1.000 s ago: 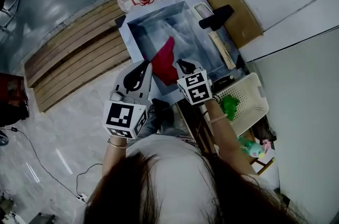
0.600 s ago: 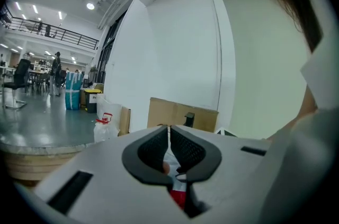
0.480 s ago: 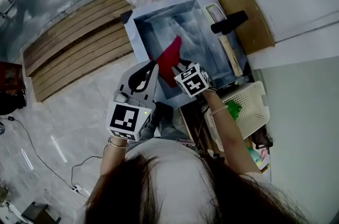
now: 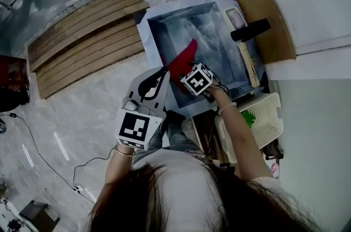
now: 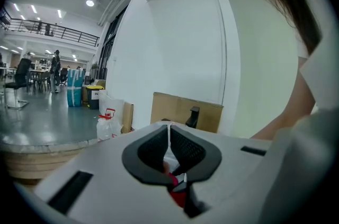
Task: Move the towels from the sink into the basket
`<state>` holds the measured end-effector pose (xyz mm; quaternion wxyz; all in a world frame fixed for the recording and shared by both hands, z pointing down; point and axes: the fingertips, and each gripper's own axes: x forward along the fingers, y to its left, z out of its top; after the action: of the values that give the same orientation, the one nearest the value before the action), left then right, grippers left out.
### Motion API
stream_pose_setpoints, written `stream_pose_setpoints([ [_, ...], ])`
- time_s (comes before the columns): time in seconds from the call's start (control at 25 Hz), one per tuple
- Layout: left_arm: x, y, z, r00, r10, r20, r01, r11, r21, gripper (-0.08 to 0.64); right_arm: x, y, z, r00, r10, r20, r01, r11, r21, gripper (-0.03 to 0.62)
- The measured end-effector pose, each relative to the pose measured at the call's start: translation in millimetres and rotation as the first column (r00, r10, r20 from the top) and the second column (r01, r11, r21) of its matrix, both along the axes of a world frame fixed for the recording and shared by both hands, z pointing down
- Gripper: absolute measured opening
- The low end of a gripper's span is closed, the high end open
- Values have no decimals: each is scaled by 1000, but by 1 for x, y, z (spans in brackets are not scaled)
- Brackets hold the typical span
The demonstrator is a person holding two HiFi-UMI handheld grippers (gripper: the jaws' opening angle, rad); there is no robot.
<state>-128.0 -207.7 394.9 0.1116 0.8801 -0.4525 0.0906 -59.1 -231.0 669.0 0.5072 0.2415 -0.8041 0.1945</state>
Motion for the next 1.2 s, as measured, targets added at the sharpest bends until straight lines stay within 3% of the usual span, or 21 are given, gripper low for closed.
stream_pose_setpoints([
  [0.32,-7,-5,12,1000,-19,-12,18,1000,-20,20,-1,0,45,998,-35,-61,27,992,-127,352],
  [0.72,-15,-9,18,999,-39,-20,38,999,-37,20,3,5,79,985,-67,-158,40,985,-170,356],
  [0.92,-14,-10,20,999,-40,-27,39,998,-49,20,4,5,78,986,-58,-159,32,986,-166,354],
  [1.0,-14,-10,20,999,-39,-28,37,998,-49,20,4,5,77,986,-56,-159,29,986,-166,341],
  [1.2,-15,-9,19,999,-40,-32,38,998,-54,20,6,2,75,986,-37,-160,12,988,-154,219],
])
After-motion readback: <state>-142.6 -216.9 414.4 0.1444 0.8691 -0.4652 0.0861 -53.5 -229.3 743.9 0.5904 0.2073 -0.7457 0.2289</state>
